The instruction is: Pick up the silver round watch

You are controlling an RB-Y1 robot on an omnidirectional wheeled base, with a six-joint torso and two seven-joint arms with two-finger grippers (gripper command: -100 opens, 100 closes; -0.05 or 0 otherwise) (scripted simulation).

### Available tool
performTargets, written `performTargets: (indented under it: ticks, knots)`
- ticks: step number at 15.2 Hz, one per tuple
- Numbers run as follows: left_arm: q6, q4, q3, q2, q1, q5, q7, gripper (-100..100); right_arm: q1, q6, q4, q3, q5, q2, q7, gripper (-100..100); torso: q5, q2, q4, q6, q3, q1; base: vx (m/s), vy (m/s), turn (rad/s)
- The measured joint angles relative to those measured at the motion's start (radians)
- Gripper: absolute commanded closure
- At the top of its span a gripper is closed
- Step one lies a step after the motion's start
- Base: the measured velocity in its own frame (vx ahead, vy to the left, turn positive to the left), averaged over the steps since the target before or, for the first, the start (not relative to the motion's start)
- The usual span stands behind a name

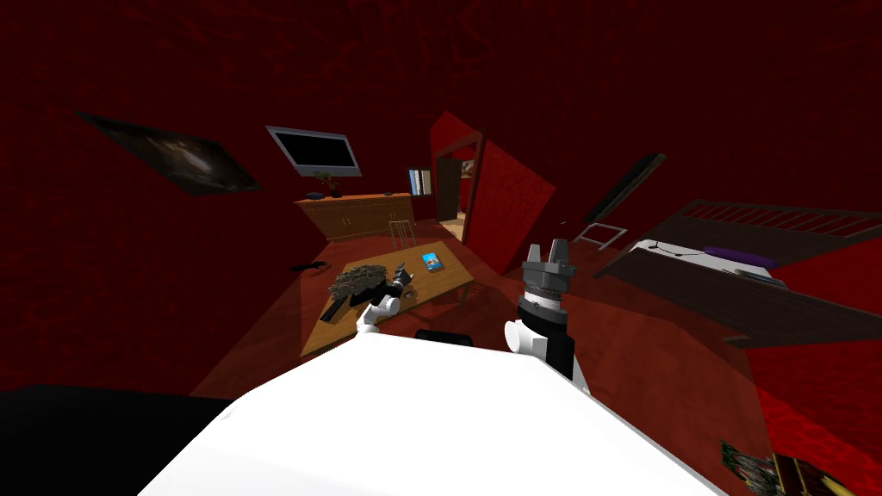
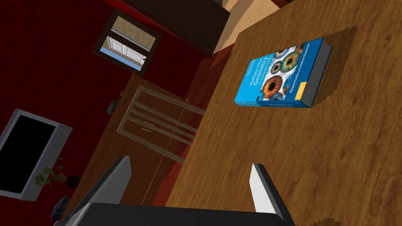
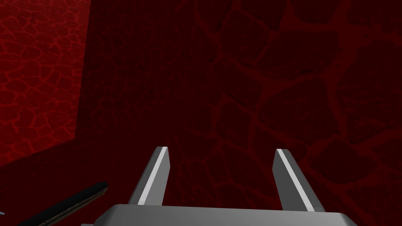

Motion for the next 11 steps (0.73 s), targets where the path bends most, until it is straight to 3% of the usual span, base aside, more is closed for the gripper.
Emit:
performTargets:
  ticks: [11]
  knots:
    - [0.127, 0.213, 0.011, -0.018, -0.11, 0.085, 0.112, -100, 0.0, 0.0, 0.0, 0.0, 0.0, 0.0, 0.0, 0, 0.0, 0.001, 0.0, 0.0, 0.0, -0.001, -0.009, 0.018, 0.012]
